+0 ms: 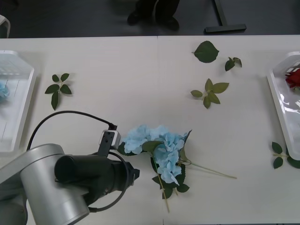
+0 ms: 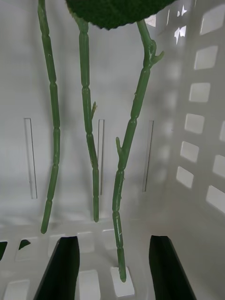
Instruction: Place the red flowers into the right box and the blue flowers into the left box. If a person shows an open palm, hand one flower to the person first, then continue sorting.
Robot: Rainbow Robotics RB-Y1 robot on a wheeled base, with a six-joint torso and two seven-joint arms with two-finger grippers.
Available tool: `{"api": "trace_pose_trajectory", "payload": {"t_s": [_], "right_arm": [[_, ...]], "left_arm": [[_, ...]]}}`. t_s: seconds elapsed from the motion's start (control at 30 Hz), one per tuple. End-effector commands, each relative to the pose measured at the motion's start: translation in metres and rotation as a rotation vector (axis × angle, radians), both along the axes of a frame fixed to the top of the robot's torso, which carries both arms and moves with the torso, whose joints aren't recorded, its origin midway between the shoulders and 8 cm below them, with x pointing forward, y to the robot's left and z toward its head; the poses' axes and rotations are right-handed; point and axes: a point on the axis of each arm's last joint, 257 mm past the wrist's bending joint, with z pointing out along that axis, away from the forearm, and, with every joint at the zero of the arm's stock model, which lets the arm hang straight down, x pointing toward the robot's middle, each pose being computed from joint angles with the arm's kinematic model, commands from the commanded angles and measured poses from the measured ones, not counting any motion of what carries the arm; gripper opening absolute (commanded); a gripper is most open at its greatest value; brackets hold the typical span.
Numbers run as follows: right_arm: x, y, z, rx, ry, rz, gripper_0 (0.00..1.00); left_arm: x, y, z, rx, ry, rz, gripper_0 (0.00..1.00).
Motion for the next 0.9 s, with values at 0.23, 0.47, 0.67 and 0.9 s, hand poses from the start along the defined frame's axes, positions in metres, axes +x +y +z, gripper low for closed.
{"api": "trace_pose_trajectory", "payload": {"t_s": [0.23, 0.47, 0.67, 0.9], "right_arm": [[0.035, 0.035, 0.041, 0.099, -0.078, 0.048, 0.83], [0.047, 0.127, 0.081, 0.207, -0.06, 0.278, 0.83], [0.049, 0.223, 0.106, 0.135, -0.062, 0.668, 0.83], [0.026, 0.309, 0.09, 0.05, -0.041, 1.042, 0.83]], "left_arm": [[0.017, -0.023, -0.046, -0.02, 0.022, 0.125, 1.0], [0.031, -0.043, -0.065, 0.003, 0.008, 0.139, 1.0], [0.03, -0.07, -0.062, -0.035, -0.008, 0.122, 1.0], [0.037, -0.098, -0.048, -0.049, -0.076, 0.092, 1.0]]}}
